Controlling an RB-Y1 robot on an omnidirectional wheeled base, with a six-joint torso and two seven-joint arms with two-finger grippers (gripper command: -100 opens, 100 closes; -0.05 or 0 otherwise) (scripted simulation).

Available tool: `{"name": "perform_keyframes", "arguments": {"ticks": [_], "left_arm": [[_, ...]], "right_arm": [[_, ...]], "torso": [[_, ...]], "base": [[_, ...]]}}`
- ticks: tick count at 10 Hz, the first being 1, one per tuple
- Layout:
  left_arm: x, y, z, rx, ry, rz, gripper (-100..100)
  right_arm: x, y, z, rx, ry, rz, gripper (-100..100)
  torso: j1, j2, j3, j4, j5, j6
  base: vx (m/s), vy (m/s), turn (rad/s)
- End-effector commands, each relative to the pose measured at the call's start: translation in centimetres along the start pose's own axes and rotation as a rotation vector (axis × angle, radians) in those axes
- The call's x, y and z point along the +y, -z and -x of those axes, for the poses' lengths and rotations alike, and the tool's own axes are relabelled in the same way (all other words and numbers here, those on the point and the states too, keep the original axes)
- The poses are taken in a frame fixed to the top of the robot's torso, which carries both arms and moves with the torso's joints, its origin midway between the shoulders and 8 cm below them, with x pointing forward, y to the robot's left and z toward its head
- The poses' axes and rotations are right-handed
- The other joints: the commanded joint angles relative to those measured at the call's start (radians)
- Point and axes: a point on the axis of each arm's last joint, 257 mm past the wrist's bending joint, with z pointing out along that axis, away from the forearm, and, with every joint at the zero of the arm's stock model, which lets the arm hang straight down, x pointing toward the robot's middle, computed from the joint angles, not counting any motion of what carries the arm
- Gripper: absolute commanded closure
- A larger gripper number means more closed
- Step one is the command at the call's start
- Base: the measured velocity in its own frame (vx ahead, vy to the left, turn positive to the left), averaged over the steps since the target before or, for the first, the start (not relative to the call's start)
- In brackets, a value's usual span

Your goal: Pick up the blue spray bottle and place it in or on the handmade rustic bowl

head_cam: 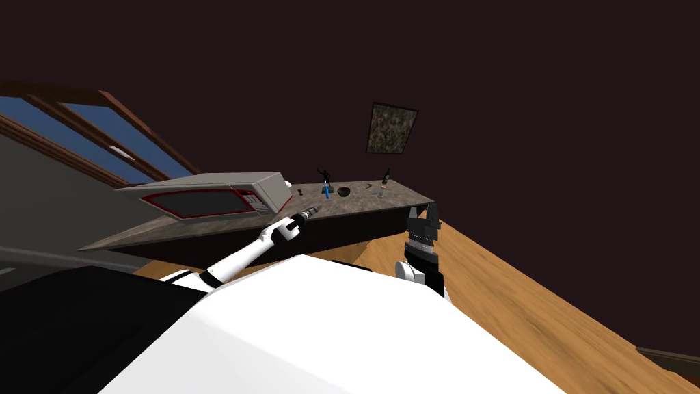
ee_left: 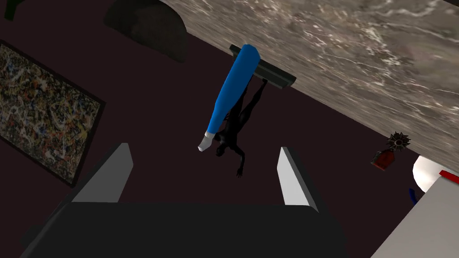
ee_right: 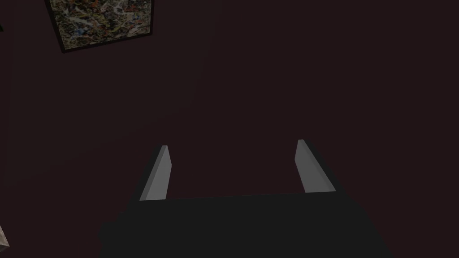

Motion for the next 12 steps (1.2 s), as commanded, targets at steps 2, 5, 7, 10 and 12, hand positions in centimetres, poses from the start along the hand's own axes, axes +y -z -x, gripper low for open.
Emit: {"name": "perform_keyframes", "arguments": {"ticks": [2, 5, 7, 10, 12], "left_arm": [[2.9, -0.3, 1.1, 0.004, -0.046, 0.084, -100], [6.9, -0.1, 2.8, 0.002, -0.096, 0.19, -100], [10.4, 0.4, 4.6, -0.006, -0.138, 0.285, -100], [13.5, 1.1, 6.6, -0.019, -0.17, 0.378, -100], [16.1, 1.9, 8.4, -0.033, -0.194, 0.454, -100]], "right_arm": [[0.0, 0.0, 0.0, 0.0, 0.0, 0.0, 0], [0.0, 0.0, 0.0, 0.0, 0.0, 0.0, 0], [0.0, 0.0, 0.0, 0.0, 0.0, 0.0, 0], [0.0, 0.0, 0.0, 0.0, 0.0, 0.0, 0], [0.0, 0.0, 0.0, 0.0, 0.0, 0.0, 0]], "torso": [[0.001, 0.001, 0.001, 0.0, 0.0, 0.0], [0.0, 0.003, 0.002, 0.001, 0.0, 0.0], [-0.002, -0.001, -0.001, 0.0, 0.0, 0.0], [0.0, -0.001, -0.001, 0.0, 0.0, 0.0], [0.0, -0.002, -0.002, -0.001, 0.0, 0.0]], "base": [[0.077, -0.04, -0.093], [0.082, -0.049, -0.116], [0.157, -0.054, -0.198], [0.133, -0.027, -0.104], [0.169, -0.024, -0.142]]}}
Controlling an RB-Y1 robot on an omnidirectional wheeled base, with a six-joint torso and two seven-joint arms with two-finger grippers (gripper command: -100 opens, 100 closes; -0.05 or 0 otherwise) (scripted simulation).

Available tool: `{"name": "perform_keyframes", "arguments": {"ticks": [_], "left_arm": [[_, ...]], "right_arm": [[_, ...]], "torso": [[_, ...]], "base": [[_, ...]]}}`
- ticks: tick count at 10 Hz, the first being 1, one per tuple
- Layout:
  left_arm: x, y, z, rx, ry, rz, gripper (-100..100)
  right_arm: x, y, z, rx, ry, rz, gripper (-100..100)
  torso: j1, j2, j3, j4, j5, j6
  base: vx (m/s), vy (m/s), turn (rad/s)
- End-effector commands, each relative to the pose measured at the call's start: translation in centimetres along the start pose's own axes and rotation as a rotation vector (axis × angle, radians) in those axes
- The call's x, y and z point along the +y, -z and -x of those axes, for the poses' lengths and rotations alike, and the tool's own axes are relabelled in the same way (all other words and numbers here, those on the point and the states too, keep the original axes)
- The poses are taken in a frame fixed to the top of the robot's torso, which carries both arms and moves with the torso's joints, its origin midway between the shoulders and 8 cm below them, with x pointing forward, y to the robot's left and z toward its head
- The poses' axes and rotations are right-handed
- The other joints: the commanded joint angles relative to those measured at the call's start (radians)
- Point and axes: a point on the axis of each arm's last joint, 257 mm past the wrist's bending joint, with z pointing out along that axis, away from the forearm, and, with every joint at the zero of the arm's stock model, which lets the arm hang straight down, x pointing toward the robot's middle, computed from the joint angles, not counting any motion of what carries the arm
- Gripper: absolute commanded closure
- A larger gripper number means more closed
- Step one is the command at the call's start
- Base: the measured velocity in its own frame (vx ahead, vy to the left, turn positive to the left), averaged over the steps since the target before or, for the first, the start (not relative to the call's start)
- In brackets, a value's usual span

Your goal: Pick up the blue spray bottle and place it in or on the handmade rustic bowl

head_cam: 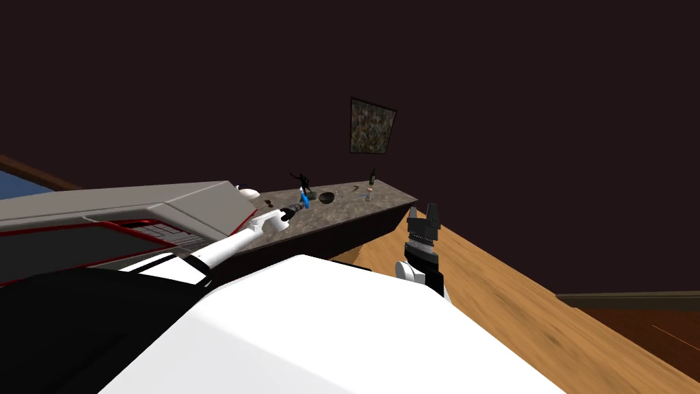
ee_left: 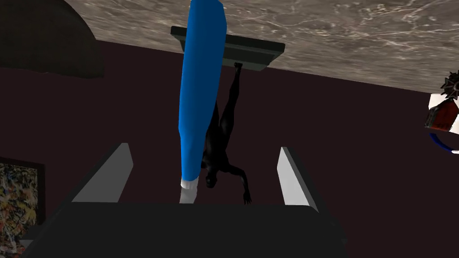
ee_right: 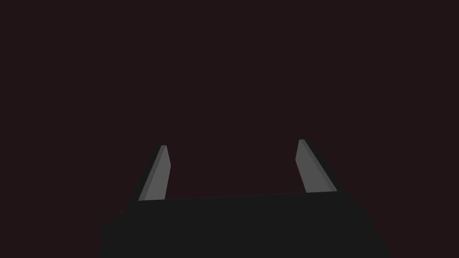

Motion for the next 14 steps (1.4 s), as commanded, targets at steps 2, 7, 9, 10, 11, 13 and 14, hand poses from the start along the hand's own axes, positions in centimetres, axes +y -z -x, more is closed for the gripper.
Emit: {"name": "perform_keyframes", "arguments": {"ticks": [2, 7, 9, 10, 11, 13, 14], "left_arm": [[3.1, -0.5, 1.5, -0.016, -0.022, 0.088, -100], [4.9, -1.0, 2.3, -0.029, -0.029, 0.131, -100], [4.8, -0.9, 2.4, -0.027, -0.03, 0.13, 100], [4.8, -0.9, 2.4, -0.027, -0.03, 0.13, 100], [4.9, -0.9, 2.5, -0.027, -0.031, 0.132, 100], [4.9, -0.9, 2.5, -0.027, -0.031, 0.132, 100], [4.9, -0.9, 2.5, -0.027, -0.031, 0.132, 0]], "right_arm": [[0.0, 0.0, 0.0, 0.0, 0.0, 0.0, 0], [0.0, 0.0, 0.0, 0.0, 0.0, 0.0, 0], [0.0, 0.0, 0.0, 0.0, 0.0, 0.0, 0], [0.0, 0.0, 0.0, 0.0, 0.0, 0.0, 0], [0.0, 0.0, 0.0, 0.0, 0.0, 0.0, 0], [0.0, 0.0, 0.0, 0.0, 0.0, 0.0, 0], [0.0, 0.0, 0.0, 0.0, 0.0, 0.0, 0]], "torso": [[-0.001, 0.001, 0.0, 0.0, 0.0, 0.0], [0.0, 0.01, 0.006, 0.002, 0.0, -0.001], [0.002, 0.01, 0.005, 0.002, 0.001, -0.001], [0.001, 0.011, 0.006, 0.002, 0.0, -0.001], [0.0, 0.011, 0.006, 0.002, 0.001, 0.0], [0.0, 0.012, 0.007, 0.003, 0.001, 0.0], [0.0, 0.012, 0.007, 0.003, 0.001, 0.0]], "base": [[0.141, -0.029, -0.126], [0.075, -0.002, -0.055], [0.015, 0.009, -0.008], [0.0, 0.0, 0.0], [0.0, 0.0, 0.0], [0.0, 0.0, 0.0], [0.0, 0.0, 0.0]]}}
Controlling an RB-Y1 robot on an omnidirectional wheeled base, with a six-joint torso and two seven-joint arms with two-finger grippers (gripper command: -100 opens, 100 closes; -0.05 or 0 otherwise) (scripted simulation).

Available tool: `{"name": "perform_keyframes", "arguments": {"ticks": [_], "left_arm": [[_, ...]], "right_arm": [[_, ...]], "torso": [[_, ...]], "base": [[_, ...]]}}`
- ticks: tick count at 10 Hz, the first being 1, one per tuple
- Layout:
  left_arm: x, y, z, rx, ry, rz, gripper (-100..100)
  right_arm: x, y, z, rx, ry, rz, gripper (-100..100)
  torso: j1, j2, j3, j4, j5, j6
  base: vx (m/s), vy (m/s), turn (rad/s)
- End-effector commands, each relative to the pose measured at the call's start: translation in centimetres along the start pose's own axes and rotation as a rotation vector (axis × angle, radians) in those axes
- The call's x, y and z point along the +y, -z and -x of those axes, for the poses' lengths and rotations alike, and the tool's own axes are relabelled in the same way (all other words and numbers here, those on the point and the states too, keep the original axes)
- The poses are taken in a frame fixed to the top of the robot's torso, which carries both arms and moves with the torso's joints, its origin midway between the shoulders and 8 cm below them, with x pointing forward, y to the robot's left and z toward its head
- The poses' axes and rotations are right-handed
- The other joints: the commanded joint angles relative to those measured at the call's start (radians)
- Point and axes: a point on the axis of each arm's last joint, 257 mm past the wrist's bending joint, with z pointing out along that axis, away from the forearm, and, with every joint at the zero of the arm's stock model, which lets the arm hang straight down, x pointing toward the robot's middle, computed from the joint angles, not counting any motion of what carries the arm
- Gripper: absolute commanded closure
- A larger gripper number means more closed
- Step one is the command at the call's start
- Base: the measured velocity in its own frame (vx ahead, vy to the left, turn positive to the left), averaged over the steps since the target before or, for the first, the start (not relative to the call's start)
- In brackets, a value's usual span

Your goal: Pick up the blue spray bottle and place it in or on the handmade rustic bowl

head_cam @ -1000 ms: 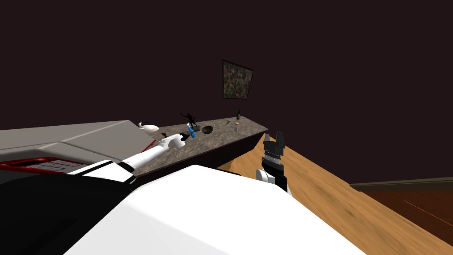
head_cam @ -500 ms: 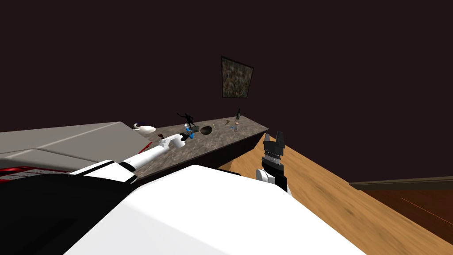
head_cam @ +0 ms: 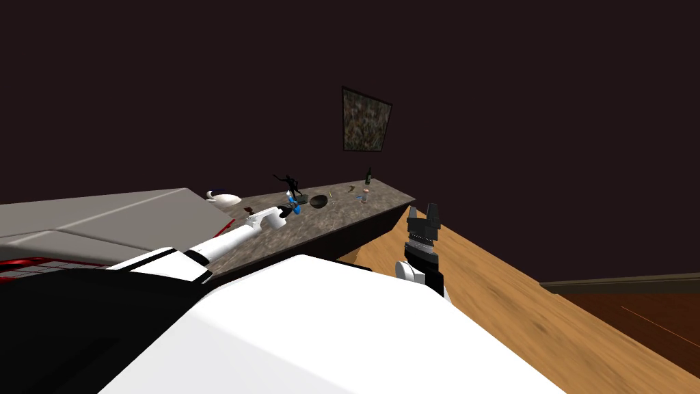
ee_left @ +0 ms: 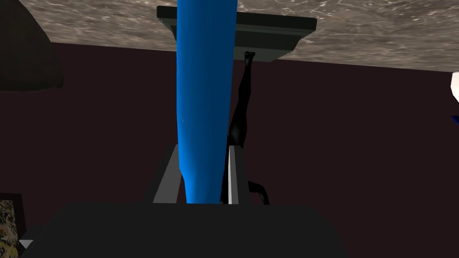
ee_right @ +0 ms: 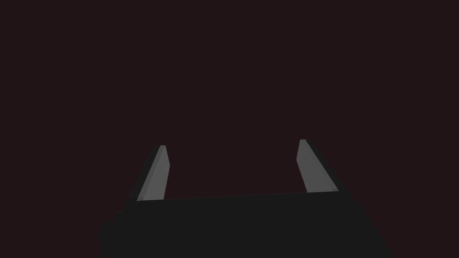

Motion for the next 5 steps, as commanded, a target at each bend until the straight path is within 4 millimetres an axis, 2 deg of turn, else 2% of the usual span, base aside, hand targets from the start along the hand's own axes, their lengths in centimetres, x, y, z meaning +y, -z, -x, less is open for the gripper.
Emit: {"name": "perform_keyframes", "arguments": {"ticks": [1, 2, 3, 4, 5], "left_arm": [[0.0, 0.0, 0.0, 0.0, 0.0, 0.0, 100], [0.0, 0.0, 0.0, 0.0, 0.0, 0.0, 0], [-0.1, -0.1, 1.1, -0.022, -0.016, 0.002, 100], [-0.2, -0.2, 1.9, -0.035, -0.026, 0.004, 100], [-0.3, -0.4, 3.7, -0.068, -0.048, 0.009, 100]], "right_arm": [[0.0, 0.0, 0.0, 0.0, 0.0, 0.0, 0], [0.0, 0.0, 0.0, 0.0, 0.0, 0.0, 0], [0.0, 0.0, 0.0, 0.0, 0.0, 0.0, 0], [0.0, 0.0, 0.0, 0.0, 0.0, 0.0, 0], [0.0, 0.0, 0.0, 0.0, 0.0, 0.0, 0]], "torso": [[0.0, 0.0, 0.0, 0.0, 0.0, 0.0], [0.0, 0.0, 0.0, 0.0, 0.0, 0.0], [0.0, 0.0, 0.0, 0.0, 0.0, 0.0], [-0.003, 0.005, 0.003, 0.001, 0.0, 0.0], [-0.006, 0.01, 0.006, 0.002, -0.001, 0.0]], "base": [[0.0, 0.0, 0.0], [0.0, 0.0, 0.0], [-0.11, -0.04, -0.028], [-0.165, -0.072, -0.038], [-0.147, -0.068, -0.044]]}}
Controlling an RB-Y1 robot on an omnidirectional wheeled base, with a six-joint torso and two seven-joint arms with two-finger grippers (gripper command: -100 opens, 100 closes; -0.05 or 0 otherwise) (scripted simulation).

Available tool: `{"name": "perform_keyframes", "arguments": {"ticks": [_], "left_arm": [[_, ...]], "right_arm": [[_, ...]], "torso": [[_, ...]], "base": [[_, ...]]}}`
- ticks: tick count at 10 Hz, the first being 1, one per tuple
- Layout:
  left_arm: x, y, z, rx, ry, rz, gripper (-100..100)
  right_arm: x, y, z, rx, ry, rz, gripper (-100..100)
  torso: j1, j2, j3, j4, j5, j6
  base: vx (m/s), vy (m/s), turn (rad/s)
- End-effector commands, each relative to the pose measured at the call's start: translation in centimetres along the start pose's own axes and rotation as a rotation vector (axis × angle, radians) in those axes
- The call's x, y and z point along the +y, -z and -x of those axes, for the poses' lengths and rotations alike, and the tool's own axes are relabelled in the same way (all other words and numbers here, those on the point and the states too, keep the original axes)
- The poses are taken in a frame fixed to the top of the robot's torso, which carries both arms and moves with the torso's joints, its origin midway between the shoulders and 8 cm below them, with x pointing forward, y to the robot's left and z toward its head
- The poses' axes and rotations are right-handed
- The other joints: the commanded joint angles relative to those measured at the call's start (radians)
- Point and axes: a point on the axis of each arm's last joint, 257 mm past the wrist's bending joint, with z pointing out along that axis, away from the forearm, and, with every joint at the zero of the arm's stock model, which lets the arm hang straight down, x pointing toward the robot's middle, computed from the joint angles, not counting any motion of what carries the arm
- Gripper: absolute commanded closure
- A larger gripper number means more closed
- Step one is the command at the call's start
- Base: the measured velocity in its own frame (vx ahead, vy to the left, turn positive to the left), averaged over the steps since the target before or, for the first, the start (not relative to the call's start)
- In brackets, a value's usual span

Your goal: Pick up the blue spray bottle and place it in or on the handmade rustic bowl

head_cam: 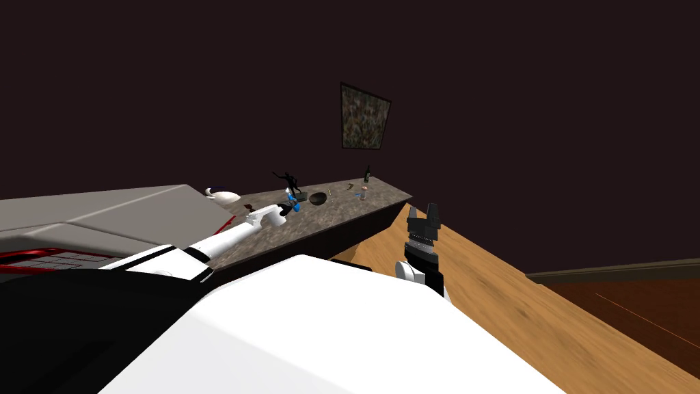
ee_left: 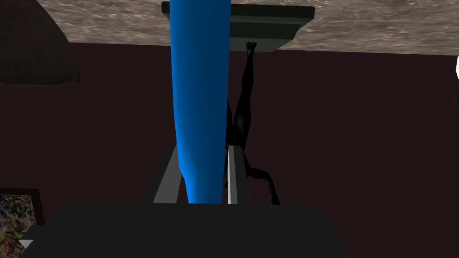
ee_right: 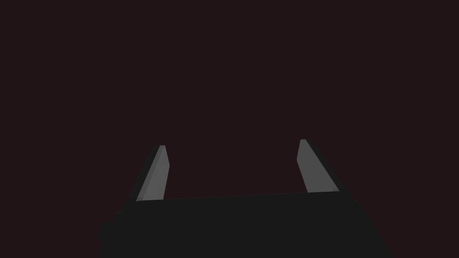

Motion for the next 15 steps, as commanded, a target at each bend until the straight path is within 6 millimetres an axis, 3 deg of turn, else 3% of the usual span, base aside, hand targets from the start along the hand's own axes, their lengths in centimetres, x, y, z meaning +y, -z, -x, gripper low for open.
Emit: {"name": "perform_keyframes", "arguments": {"ticks": [1, 4, 6, 11, 15], "left_arm": [[-0.1, -0.4, 2.2, -0.038, -0.026, 0.006, 100], [-0.1, -0.4, 9.4, -0.154, -0.088, 0.036, 100], [0.1, 0.0, 12.9, -0.202, -0.104, 0.054, 100], [0.1, 1.4, 18.0, -0.25, -0.104, 0.077, 100], [0.0, 2.3, 19.2, -0.236, -0.085, 0.079, 100]], "right_arm": [[0.0, 0.0, 0.0, 0.0, 0.0, 0.0, 0], [0.0, 0.0, 0.0, 0.0, 0.0, 0.0, 0], [0.0, 0.0, 0.0, 0.0, 0.0, 0.0, 0], [0.0, 0.0, 0.0, 0.0, 0.0, 0.0, 0], [0.0, 0.0, 0.0, 0.0, 0.0, 0.0, 0]], "torso": [[0.0, 0.0, 0.0, 0.0, 0.0, 0.0], [-0.004, 0.0, 0.0, 0.001, -0.003, 0.001], [-0.003, -0.002, 0.0, 0.001, -0.003, 0.0], [0.0, -0.012, -0.006, -0.002, -0.002, 0.0], [-0.001, -0.017, -0.009, -0.003, -0.002, 0.0]], "base": [[-0.146, -0.054, -0.046], [-0.126, -0.085, -0.066], [-0.055, -0.054, -0.041], [0.041, -0.033, -0.024], [0.104, -0.051, -0.022]]}}
